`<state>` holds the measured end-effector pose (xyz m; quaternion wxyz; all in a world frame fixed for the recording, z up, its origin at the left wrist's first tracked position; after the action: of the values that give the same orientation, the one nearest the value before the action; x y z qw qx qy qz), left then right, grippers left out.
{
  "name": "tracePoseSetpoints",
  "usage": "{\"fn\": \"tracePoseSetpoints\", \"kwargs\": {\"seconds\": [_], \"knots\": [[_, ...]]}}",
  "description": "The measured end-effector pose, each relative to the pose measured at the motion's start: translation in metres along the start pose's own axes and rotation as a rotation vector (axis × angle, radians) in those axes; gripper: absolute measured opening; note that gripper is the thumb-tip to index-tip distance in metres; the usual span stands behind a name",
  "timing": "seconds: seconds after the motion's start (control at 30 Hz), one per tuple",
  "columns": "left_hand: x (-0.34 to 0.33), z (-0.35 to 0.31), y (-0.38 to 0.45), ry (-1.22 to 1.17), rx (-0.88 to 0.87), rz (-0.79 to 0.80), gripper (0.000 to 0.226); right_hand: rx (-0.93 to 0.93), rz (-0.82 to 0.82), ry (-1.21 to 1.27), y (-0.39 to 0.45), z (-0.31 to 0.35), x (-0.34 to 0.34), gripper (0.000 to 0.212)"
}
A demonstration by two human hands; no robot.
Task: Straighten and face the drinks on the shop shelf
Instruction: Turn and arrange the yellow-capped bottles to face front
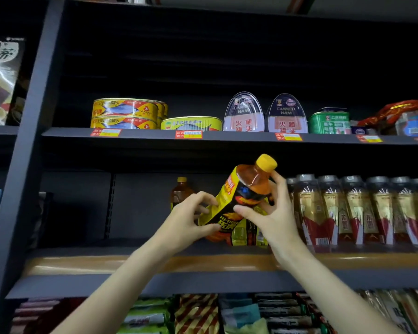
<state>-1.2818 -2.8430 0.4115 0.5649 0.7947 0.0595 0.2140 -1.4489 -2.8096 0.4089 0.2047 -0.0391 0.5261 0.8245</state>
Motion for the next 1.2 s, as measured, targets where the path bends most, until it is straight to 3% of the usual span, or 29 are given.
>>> {"fn": "tracePoseSetpoints", "kwargs": {"seconds": [0.1, 0.2, 0.4, 0.5, 0.63, 0.7, 0.77, 0.83, 0.97, 1.2], "knots": [[-0.002, 0.008, 0.001, -0.02, 0.029, 0.061, 0.031, 0.061, 0.012, -0.056, 0.007, -0.002, -0.001, 0.078], [0.0, 0.02, -0.001, 0.135, 0.033, 0.159, 0.026, 0.122, -0.02, -0.216, 0.015, -0.004, -0.009, 0.073], [0.024, 0.052, 0.001, 0.325, 0.098, 0.135, 0.027, 0.019, -0.026, -0.659, 0.034, -0.037, -0.03, 0.08], [0.03, 0.06, 0.003, 0.358, 0.092, 0.123, 0.026, 0.016, 0.055, -0.827, 0.039, -0.048, -0.04, 0.086], [0.031, 0.065, 0.007, 0.422, 0.049, 0.114, 0.025, -0.042, 0.134, -0.696, 0.048, -0.043, -0.03, 0.098], [0.032, 0.067, 0.011, 0.439, 0.011, 0.087, 0.025, 0.083, 0.261, -0.691, 0.056, -0.031, -0.026, 0.105], [0.032, 0.072, 0.016, 0.445, 0.008, 0.038, 0.024, 0.205, 0.53, -0.782, 0.053, -0.031, -0.037, 0.106], [0.031, 0.077, 0.02, 0.437, 0.025, -0.022, 0.023, 0.224, 0.65, -0.823, 0.05, -0.041, -0.047, 0.102], [0.028, 0.093, 0.023, 0.405, 0.077, -0.08, 0.027, 0.28, 0.555, -0.866, 0.055, -0.056, -0.066, 0.1], [0.023, 0.105, 0.02, 0.474, 0.095, -0.038, 0.028, 0.43, 0.48, -1.217, 0.058, -0.088, -0.098, 0.104]]}}
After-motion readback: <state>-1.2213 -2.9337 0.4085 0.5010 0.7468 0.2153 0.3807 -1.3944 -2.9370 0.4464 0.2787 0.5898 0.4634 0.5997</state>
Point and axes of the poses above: each hand's wrist, its own y-axis towards the middle knuckle, its own x-axis out of the back of the hand, z = x × y, the point moved 7 cm from there along y, towards the middle knuckle, and after that the axes turned 15 degrees about -z, right-handed, at the moved point
